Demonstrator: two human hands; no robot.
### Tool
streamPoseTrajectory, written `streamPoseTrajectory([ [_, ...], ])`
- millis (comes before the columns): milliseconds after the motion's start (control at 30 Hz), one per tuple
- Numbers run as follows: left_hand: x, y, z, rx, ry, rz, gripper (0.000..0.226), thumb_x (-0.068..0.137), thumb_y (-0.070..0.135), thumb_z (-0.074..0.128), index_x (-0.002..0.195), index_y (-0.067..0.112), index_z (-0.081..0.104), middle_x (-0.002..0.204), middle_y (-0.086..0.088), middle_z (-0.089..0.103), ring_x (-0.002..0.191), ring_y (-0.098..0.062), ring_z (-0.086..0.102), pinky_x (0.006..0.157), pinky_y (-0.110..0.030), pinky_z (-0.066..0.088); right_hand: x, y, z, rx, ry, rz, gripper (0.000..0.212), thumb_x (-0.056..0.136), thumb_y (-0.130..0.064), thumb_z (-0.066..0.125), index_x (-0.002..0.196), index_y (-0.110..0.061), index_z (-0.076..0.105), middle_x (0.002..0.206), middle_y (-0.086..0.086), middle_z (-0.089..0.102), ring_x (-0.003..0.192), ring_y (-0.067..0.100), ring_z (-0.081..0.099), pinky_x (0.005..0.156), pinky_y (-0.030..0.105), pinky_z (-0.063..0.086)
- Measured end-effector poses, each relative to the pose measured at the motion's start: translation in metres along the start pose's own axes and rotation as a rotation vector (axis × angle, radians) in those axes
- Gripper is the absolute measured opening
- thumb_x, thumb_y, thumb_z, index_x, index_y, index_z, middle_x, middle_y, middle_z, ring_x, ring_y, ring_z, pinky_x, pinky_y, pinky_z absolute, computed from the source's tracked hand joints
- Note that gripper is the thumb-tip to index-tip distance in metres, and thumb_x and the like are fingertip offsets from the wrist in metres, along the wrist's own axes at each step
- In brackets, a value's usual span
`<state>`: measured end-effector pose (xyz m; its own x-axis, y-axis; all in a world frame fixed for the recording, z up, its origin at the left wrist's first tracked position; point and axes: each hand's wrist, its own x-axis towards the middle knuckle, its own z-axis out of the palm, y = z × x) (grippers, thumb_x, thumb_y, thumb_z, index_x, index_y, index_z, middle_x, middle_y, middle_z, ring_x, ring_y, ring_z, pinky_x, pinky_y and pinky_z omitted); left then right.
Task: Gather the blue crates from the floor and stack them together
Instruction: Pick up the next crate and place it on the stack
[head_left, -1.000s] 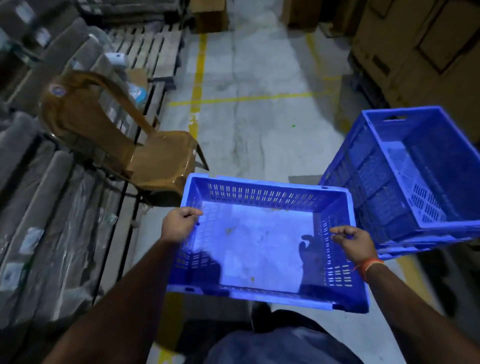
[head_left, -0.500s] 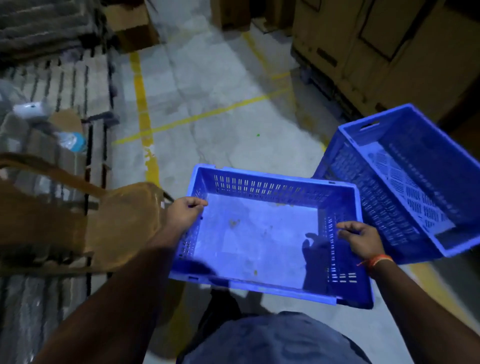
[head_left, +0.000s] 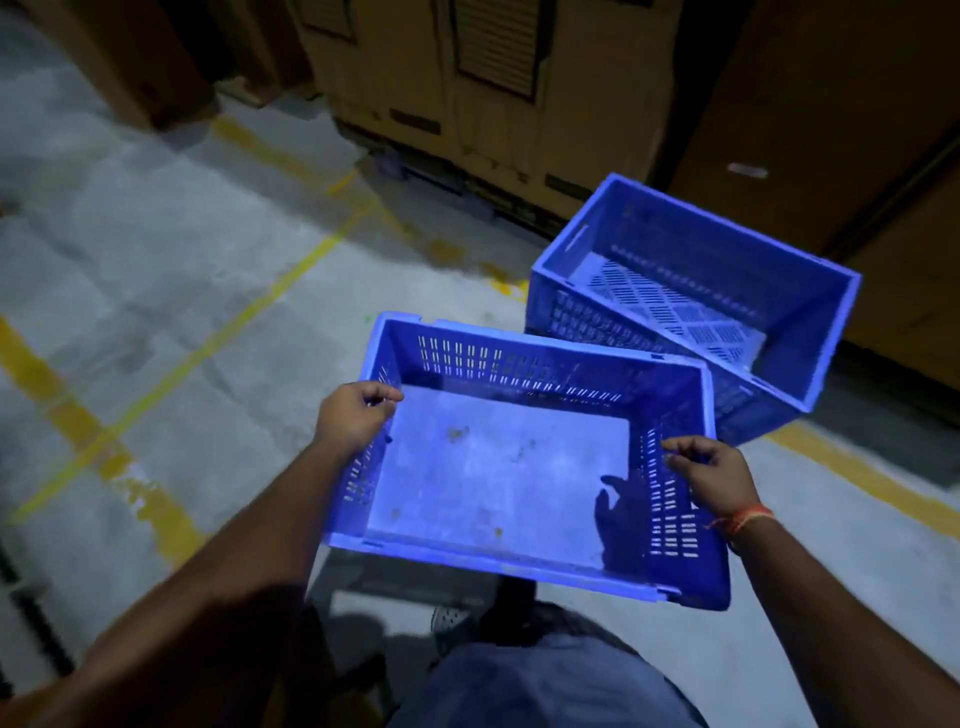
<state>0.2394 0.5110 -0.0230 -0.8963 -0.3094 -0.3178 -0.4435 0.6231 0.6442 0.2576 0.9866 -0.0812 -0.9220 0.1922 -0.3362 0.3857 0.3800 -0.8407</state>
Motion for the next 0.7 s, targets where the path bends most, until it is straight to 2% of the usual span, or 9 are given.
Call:
streamPoseTrajectory([
  [100, 0.028, 0.02, 0.012, 0.025, -0.052, 0.036, 0.017, 0.084, 0.019, 0.07, 0.082, 0.034, 0.075, 0.086, -0.001, 0.076, 0.07, -0.019, 0.068, 0.066, -0.027, 0.048, 0.001, 0.003, -0.007, 0.032, 0.077, 0.039, 0.03, 0.083, 0.005, 0.07, 0.082, -0.026, 0.073, 0.086, -0.002, 0.073, 0.081, 0.014, 0.063, 0.065, 0.006, 0.049],
  [167, 0.043, 0.031, 0.021, 0.019, -0.087, 0.062, 0.015, 0.085, 0.018, 0.07, 0.084, 0.032, 0.076, 0.088, -0.001, 0.077, 0.076, -0.019, 0.068, 0.069, -0.026, 0.048, 0.0, 0.007, -0.009, 0.038, 0.114, 0.059, 0.032, 0.083, 0.005, 0.07, 0.08, -0.027, 0.072, 0.084, -0.004, 0.072, 0.08, 0.015, 0.063, 0.069, 0.01, 0.05],
  [267, 0.059, 0.043, 0.029, 0.029, -0.132, 0.104, 0.012, 0.087, 0.019, 0.07, 0.091, 0.026, 0.078, 0.088, -0.004, 0.076, 0.061, -0.013, 0.059, 0.066, -0.026, 0.044, -0.008, 0.013, -0.01, 0.065, 0.179, 0.114, 0.03, 0.082, 0.004, 0.071, 0.079, -0.026, 0.073, 0.085, -0.003, 0.072, 0.084, 0.018, 0.064, 0.079, 0.025, 0.051],
  [367, 0.074, 0.051, 0.031, 0.053, -0.171, 0.143, 0.011, 0.087, 0.02, 0.07, 0.09, 0.028, 0.078, 0.084, -0.009, 0.076, 0.048, -0.013, 0.05, 0.058, -0.026, 0.043, -0.02, 0.016, -0.007, 0.063, 0.226, 0.145, 0.028, 0.081, 0.001, 0.073, 0.078, -0.026, 0.075, 0.086, -0.001, 0.074, 0.082, 0.018, 0.065, 0.075, 0.025, 0.054],
  [500, 0.093, 0.063, 0.031, 0.093, -0.234, 0.198, 0.011, 0.086, 0.022, 0.071, 0.086, 0.032, 0.076, 0.088, -0.006, 0.077, 0.067, -0.022, 0.065, 0.066, -0.028, 0.048, -0.04, 0.015, 0.0, 0.072, 0.304, 0.213, 0.02, 0.08, -0.003, 0.074, 0.085, -0.022, 0.078, 0.09, 0.005, 0.076, 0.087, 0.026, 0.07, 0.087, 0.045, 0.056],
  [600, 0.102, 0.068, 0.028, 0.14, -0.288, 0.248, 0.012, 0.086, 0.02, 0.07, 0.089, 0.03, 0.077, 0.09, -0.006, 0.077, 0.083, -0.026, 0.07, 0.073, -0.028, 0.05, -0.06, 0.011, 0.01, 0.073, 0.35, 0.262, 0.019, 0.08, -0.005, 0.075, 0.086, -0.023, 0.078, 0.089, 0.004, 0.077, 0.089, 0.029, 0.071, 0.088, 0.049, 0.056],
  [700, 0.107, 0.077, 0.018, 0.164, -0.336, 0.306, 0.013, 0.086, 0.02, 0.07, 0.09, 0.03, 0.076, 0.09, 0.0, 0.076, 0.078, -0.018, 0.067, 0.067, -0.024, 0.044, -0.079, 0.002, 0.017, 0.104, 0.397, 0.287, 0.019, 0.081, -0.001, 0.073, 0.085, -0.02, 0.077, 0.088, 0.008, 0.076, 0.087, 0.031, 0.071, 0.088, 0.05, 0.056],
])
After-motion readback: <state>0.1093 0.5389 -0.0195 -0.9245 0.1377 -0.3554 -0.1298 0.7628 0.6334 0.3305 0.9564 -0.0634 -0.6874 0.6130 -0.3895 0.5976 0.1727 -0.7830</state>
